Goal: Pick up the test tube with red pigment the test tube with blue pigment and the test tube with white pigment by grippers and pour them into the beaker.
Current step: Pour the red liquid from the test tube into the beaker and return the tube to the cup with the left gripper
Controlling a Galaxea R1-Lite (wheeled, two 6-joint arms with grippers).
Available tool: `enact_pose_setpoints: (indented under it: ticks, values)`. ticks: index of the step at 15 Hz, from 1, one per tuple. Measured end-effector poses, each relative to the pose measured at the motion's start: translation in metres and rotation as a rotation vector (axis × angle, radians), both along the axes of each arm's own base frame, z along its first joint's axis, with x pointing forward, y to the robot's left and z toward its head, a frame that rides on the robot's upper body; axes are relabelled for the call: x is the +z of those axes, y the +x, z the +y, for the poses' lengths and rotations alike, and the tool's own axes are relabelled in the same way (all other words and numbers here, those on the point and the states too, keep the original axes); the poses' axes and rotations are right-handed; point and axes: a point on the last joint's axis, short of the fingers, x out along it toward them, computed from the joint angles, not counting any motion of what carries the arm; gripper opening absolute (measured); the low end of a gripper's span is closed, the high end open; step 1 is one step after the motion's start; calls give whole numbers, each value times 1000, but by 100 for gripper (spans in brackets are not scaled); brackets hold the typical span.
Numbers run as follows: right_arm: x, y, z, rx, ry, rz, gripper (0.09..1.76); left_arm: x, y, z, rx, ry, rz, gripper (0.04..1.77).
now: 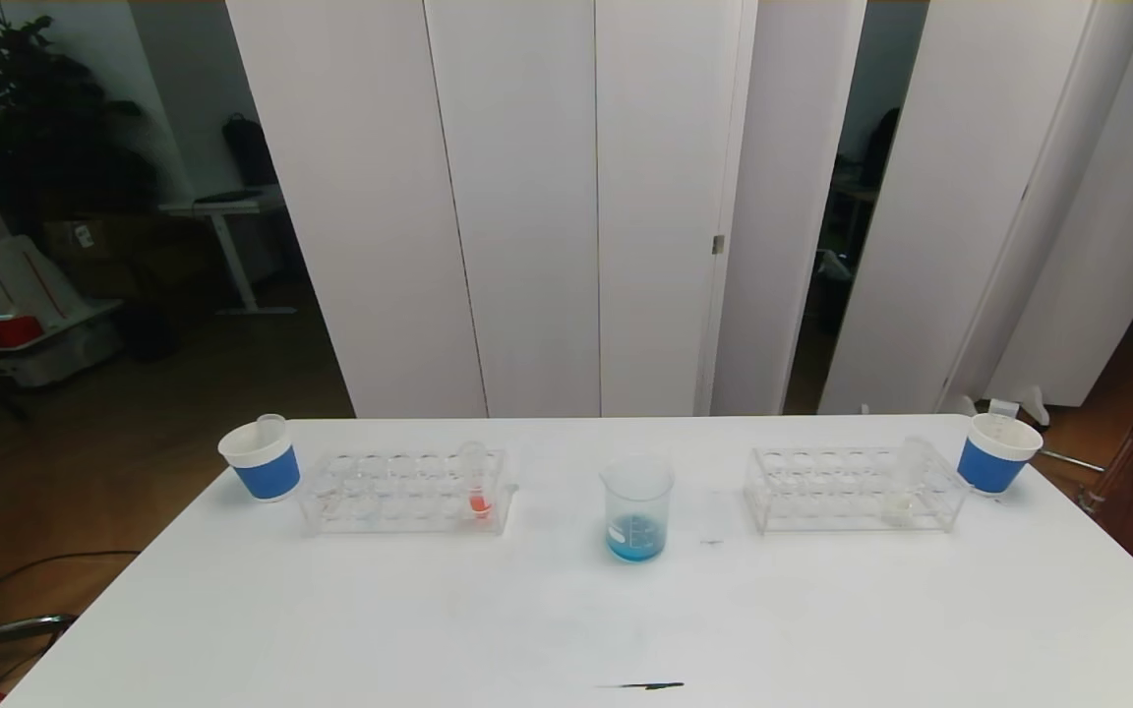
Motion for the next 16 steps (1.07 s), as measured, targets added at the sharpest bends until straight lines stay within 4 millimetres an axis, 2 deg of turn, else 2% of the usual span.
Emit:
enact_pose_setpoints:
  ticks: [16]
  values:
    - [0,0,0,0,0,0,175,0,0,0,-1,1,0,175]
